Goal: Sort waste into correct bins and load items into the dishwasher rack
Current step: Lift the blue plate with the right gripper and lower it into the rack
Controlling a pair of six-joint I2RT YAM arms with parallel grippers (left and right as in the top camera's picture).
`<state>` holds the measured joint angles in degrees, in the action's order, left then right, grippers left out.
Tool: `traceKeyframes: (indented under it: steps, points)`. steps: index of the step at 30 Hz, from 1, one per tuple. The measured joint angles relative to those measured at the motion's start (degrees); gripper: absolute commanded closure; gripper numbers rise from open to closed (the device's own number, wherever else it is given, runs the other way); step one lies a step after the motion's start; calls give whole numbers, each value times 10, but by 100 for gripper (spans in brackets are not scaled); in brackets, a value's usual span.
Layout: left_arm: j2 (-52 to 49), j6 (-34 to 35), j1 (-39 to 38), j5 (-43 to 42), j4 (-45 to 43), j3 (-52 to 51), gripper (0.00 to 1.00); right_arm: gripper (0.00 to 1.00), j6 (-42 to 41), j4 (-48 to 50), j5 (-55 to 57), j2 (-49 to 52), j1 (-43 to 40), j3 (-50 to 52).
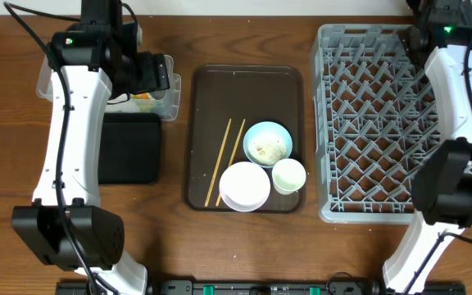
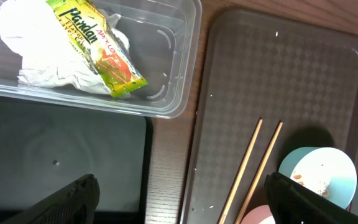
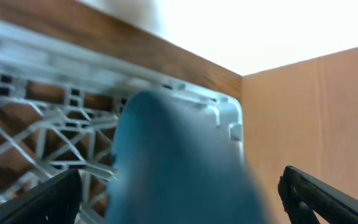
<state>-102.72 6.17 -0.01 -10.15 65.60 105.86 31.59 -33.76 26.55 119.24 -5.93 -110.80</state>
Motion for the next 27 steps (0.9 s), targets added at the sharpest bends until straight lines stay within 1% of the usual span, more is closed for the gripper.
traceKeyframes:
  steps: [4, 8, 14, 20, 22, 26, 27]
  points:
    - [0, 0, 0, 0, 0, 0, 12, 1, -28, -3, -42, -38, -6, 0]
    - [0, 0, 0, 0, 0, 0, 12, 1, -79, -18, -94, -101, -6, 0]
    - [0, 0, 0, 0, 0, 0, 12, 1, -170, -92, -249, -185, -6, -4]
    - [0, 0, 0, 0, 0, 0, 12, 1, -211, -167, -471, -197, -5, -6]
    - [0, 0, 0, 0, 0, 0, 12, 2, -219, -184, -521, -195, 0, -5]
    - [0, 0, 0, 0, 0, 0, 12, 9, -240, -208, -570, -193, 34, 10]
    - [0, 0, 0, 0, 0, 0, 12, 9, -245, -210, -573, -193, 45, 16]
